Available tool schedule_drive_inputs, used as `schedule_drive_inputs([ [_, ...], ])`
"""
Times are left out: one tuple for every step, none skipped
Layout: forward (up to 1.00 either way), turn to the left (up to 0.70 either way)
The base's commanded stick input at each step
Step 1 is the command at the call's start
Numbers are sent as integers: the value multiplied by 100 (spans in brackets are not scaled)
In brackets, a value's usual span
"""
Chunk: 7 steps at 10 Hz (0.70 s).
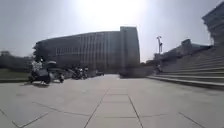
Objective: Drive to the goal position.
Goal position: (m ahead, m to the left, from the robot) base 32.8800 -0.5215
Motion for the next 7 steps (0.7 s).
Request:
schedule_drive_inputs([
  [100, 0],
  [100, 0],
  [100, 0],
  [100, 0],
  [100, 0],
  [100, 0],
  [100, 0],
])
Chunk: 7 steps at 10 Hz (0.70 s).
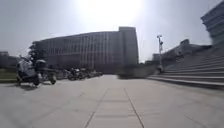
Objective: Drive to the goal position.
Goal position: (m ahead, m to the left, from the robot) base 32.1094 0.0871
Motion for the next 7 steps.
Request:
schedule_drive_inputs([
  [100, 0],
  [100, 0],
  [100, 0],
  [100, 0],
  [100, 0],
  [100, 0],
  [100, 0],
])
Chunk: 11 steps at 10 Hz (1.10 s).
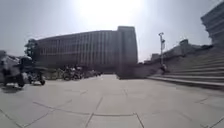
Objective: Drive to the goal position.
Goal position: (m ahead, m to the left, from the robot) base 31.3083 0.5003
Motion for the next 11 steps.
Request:
schedule_drive_inputs([
  [100, 0],
  [100, 0],
  [100, 1],
  [100, 8],
  [100, 21],
  [100, 34],
  [100, 35],
  [100, 35],
  [100, 19],
  [100, 10],
  [100, 1],
])
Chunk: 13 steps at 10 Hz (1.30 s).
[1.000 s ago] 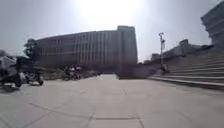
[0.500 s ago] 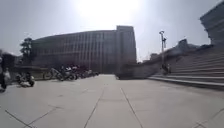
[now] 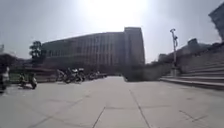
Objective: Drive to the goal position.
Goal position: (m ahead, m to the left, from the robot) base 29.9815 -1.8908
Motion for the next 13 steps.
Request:
schedule_drive_inputs([
  [100, 0],
  [100, 0],
  [100, 0],
  [100, 0],
  [100, 0],
  [100, 0],
  [100, 0],
  [100, 0],
  [100, 0],
  [100, 0],
  [100, 0],
  [100, 0],
  [100, 0],
])
